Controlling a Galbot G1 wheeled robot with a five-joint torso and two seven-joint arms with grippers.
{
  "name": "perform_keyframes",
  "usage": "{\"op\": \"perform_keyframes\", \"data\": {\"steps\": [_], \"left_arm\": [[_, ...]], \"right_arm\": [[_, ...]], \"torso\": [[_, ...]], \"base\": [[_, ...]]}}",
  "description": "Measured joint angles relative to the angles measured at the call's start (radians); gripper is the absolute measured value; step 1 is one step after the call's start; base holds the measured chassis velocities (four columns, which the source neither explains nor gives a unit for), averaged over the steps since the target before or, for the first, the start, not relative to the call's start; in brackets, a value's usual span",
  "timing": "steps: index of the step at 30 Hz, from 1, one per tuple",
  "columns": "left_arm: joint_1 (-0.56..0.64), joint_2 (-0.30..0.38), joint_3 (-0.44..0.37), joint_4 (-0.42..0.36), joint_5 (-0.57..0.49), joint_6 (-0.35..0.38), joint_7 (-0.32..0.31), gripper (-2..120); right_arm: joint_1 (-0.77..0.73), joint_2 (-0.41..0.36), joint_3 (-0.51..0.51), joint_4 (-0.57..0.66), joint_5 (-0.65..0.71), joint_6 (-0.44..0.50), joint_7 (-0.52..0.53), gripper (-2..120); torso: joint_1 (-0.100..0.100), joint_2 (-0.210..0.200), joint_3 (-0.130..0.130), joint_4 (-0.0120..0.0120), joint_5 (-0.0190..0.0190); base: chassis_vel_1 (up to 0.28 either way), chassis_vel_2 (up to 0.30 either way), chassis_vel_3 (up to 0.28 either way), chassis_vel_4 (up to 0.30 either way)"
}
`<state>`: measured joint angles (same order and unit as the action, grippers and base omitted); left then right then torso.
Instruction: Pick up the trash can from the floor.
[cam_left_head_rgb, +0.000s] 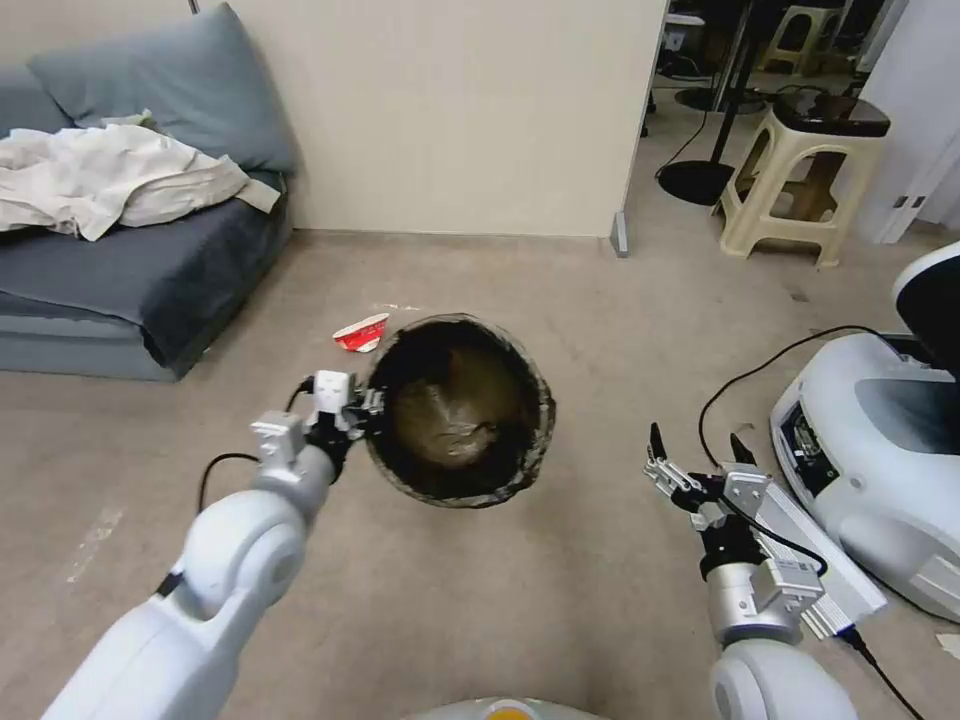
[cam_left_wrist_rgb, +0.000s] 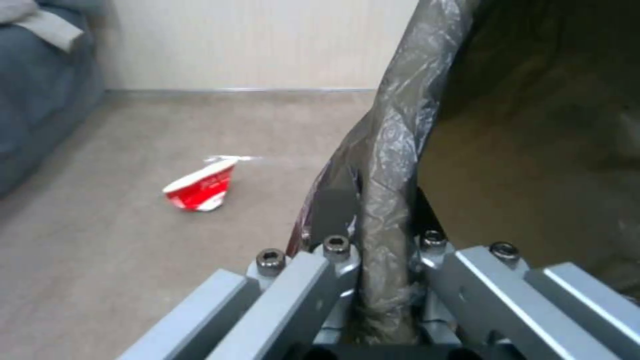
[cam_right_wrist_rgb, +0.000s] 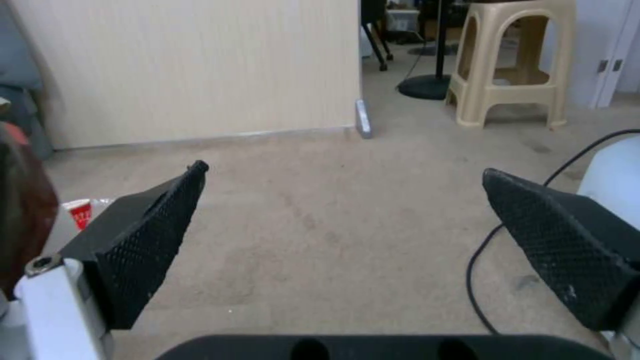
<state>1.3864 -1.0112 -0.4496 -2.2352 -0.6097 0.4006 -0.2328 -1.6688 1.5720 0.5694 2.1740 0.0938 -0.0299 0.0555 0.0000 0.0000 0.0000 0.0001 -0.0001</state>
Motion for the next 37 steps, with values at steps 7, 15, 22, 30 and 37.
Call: {"op": "perform_keyframes", "data": {"steps": [7,15,22,30,37], "left_arm": [[0.099,-0.031,-0.033,-0.045,0.094,-0.037,0.018,0],[0.144,-0.036,-0.055,-0.076,0.142,-0.032,0.023,0],[0.167,-0.044,-0.049,-0.106,0.145,0.003,-0.020,0],[0.189,-0.053,-0.044,-0.134,0.145,0.060,-0.073,0],[0.200,-0.058,-0.041,-0.139,0.141,0.072,-0.087,0]], "right_arm": [[0.008,-0.004,-0.004,-0.003,0.000,-0.006,-0.001,100],[0.009,-0.002,-0.005,-0.005,0.000,-0.006,-0.001,100],[0.008,-0.002,-0.002,0.000,0.001,-0.005,-0.001,100],[0.002,-0.001,0.000,0.005,0.001,-0.002,-0.001,100],[0.001,0.000,-0.001,0.009,0.001,0.000,-0.001,100]], "torso": [[0.000,0.000,0.000,-0.0001,0.0000],[0.000,0.000,0.000,-0.0002,0.0001],[0.000,0.000,0.000,-0.0002,0.0001],[0.000,0.000,0.000,-0.0001,0.0001],[0.000,0.000,0.000,-0.0001,0.0001]], "base": [[0.000,0.000,0.000,0.000],[0.000,0.000,0.000,0.000],[0.000,0.000,0.000,0.000],[0.000,0.000,0.000,0.000],[0.000,0.000,0.000,0.000]]}}
